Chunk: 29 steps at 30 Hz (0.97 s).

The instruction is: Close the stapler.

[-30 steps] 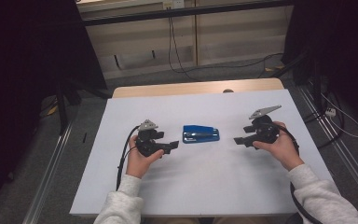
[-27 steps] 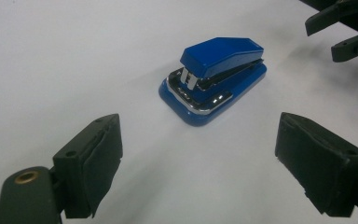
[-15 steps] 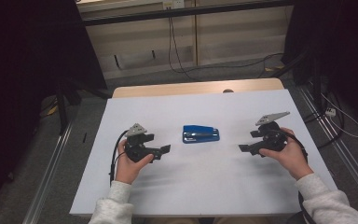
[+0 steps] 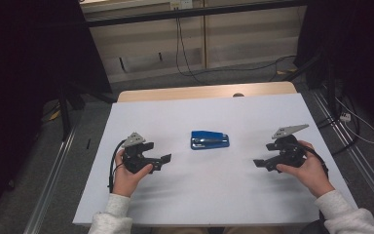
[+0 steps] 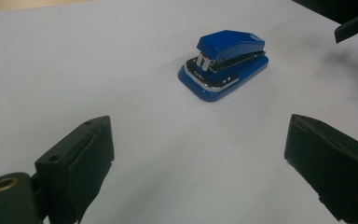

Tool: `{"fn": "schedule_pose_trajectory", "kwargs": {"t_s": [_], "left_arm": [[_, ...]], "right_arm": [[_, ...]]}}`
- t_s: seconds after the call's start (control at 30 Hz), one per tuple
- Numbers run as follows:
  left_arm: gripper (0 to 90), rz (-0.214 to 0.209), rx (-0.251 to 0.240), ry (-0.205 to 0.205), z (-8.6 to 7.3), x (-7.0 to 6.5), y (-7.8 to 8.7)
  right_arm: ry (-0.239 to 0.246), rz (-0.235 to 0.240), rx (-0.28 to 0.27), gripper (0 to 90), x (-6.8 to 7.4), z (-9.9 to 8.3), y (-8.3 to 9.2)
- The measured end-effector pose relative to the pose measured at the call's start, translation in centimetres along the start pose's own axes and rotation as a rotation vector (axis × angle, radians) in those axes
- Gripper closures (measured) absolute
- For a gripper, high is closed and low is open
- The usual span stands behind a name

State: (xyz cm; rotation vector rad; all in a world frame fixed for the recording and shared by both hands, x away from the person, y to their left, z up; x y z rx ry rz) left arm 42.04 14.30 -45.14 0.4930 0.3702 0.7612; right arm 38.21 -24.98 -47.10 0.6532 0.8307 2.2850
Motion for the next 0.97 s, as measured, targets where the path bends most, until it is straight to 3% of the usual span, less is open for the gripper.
{"fn": "schedule_pose_trajectory", "kwargs": {"t_s": [0.47, 0.9, 0.97], "left_arm": [[7.6, 0.01, -0.009, -0.008, -1.0, 0.4, 1.7], [7.3, 0.044, -0.014, -0.006, -2.8, 1.3, 4.5], [7.3, 0.03, -0.013, 0.002, -3.0, 1.2, 4.7]], "right_arm": [[0.005, 0.003, 0.015, 13.9, 0.9, -1.4, 0.8], [0.009, -0.001, 0.02, 13.8, 1.6, -2.3, 1.6], [0.007, 0.006, 0.016, 13.8, 1.5, -2.4, 1.7]]}}
Point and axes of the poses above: each handheld gripper's, and its own axes: y roughly backward along the jaws, z roughly out of its top, x roughly to its left, the point moved 6 cm from there along -y, roughly forward along the jaws, and after that the axes turned 6 degrees about z, right-handed, at the moved point
